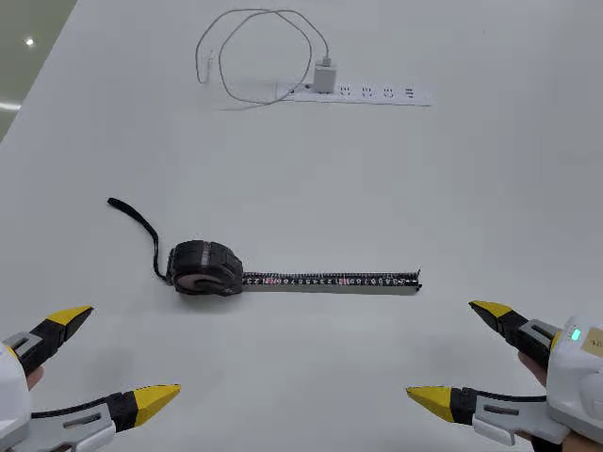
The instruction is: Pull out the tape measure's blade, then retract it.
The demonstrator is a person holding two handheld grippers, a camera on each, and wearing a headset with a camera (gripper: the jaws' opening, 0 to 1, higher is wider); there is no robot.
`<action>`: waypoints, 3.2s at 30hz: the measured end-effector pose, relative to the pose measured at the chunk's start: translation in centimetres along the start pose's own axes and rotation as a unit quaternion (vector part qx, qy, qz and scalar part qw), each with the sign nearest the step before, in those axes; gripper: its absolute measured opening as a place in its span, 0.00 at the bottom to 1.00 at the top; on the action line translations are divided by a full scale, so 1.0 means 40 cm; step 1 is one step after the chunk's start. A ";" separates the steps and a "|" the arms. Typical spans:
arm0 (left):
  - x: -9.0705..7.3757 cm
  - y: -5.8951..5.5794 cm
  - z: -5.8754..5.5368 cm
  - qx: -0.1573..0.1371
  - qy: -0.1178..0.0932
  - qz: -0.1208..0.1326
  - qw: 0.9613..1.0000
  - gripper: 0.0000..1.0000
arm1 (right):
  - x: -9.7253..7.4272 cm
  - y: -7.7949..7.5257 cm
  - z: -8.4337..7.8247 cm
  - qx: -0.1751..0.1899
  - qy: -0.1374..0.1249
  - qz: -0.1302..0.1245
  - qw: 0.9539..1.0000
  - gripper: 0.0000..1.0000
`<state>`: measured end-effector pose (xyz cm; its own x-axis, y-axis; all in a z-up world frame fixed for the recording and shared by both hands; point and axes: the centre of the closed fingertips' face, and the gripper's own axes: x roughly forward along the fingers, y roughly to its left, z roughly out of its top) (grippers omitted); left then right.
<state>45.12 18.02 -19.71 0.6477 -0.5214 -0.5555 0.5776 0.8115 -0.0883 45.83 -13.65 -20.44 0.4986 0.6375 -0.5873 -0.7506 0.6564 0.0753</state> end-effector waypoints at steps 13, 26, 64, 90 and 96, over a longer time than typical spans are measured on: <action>0.006 -0.002 0.008 -0.002 -0.001 -0.003 1.000 0.85 | 0.003 0.000 0.000 -0.001 0.000 0.001 1.000 0.82; 0.050 -0.020 0.025 -0.001 0.001 -0.011 1.000 0.86 | 0.004 -0.001 -0.003 -0.002 0.004 0.004 1.000 0.83; 0.177 -0.036 0.063 -0.025 0.014 -0.030 0.999 0.87 | 0.009 -0.010 -0.017 0.003 0.008 0.003 1.000 0.82; 0.210 -0.038 0.082 -0.041 0.004 -0.011 0.999 0.86 | 0.021 -0.014 -0.024 -0.009 0.021 0.019 1.000 0.76; 0.219 -0.033 0.084 -0.052 0.001 0.005 0.999 0.86 | 0.032 -0.035 -0.020 -0.039 0.040 0.031 0.998 0.72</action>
<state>51.70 11.51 -21.66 0.6519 -0.5128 -0.5587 0.5168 0.8395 -0.1675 47.19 -14.08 -21.97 0.4157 0.6400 -0.6462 -0.8119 0.5813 0.0534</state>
